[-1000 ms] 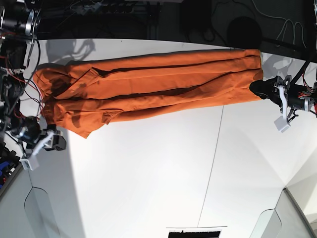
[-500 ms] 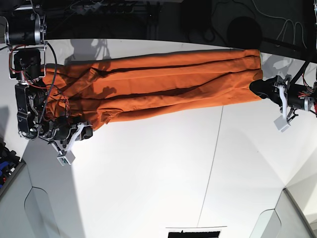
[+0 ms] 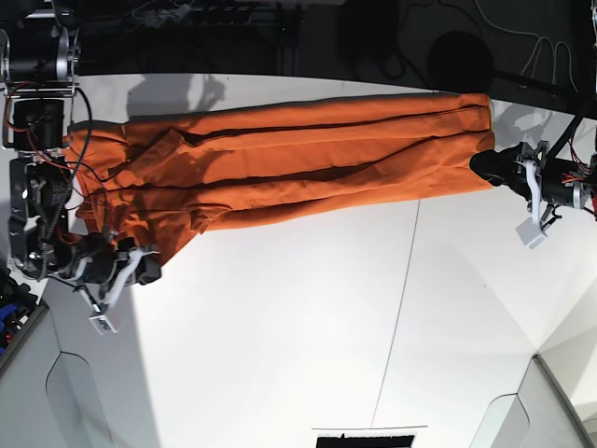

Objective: Layout the t-shirt on the table in an organized manner, then fold the t-shirt properly
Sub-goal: 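Regrasp the folded strip's ends with both grippers and pull it straight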

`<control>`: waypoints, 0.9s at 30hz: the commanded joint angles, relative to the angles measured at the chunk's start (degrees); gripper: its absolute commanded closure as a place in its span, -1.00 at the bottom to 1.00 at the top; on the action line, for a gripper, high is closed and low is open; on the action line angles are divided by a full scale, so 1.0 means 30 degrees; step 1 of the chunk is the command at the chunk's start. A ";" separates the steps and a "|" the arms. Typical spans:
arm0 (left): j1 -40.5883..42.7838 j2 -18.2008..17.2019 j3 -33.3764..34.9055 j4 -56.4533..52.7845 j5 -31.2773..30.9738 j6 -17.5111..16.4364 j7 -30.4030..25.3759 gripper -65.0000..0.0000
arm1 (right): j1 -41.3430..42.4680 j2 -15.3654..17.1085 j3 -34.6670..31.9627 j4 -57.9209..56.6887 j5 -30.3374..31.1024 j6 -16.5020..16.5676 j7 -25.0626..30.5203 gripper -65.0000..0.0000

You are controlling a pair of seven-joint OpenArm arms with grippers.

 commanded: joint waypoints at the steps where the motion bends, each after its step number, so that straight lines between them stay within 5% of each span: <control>1: -0.0313 -0.0488 -0.0233 0.0153 -0.0462 -0.0099 -0.0185 0.24 | 0.0466 0.0612 0.0219 0.0459 0.0525 0.0051 0.0066 1.00; 13: -0.0313 -0.0481 -0.0233 0.0153 -0.0462 -0.0099 -0.0185 0.24 | -0.0663 0.3002 0.0452 0.1719 0.3446 0.0867 -0.2178 1.00; 27: -0.0328 -0.0481 -0.0233 0.0153 -0.0462 -0.0099 -0.0185 0.24 | -0.7198 0.3162 0.4240 0.6419 0.3796 0.0940 -0.2149 1.00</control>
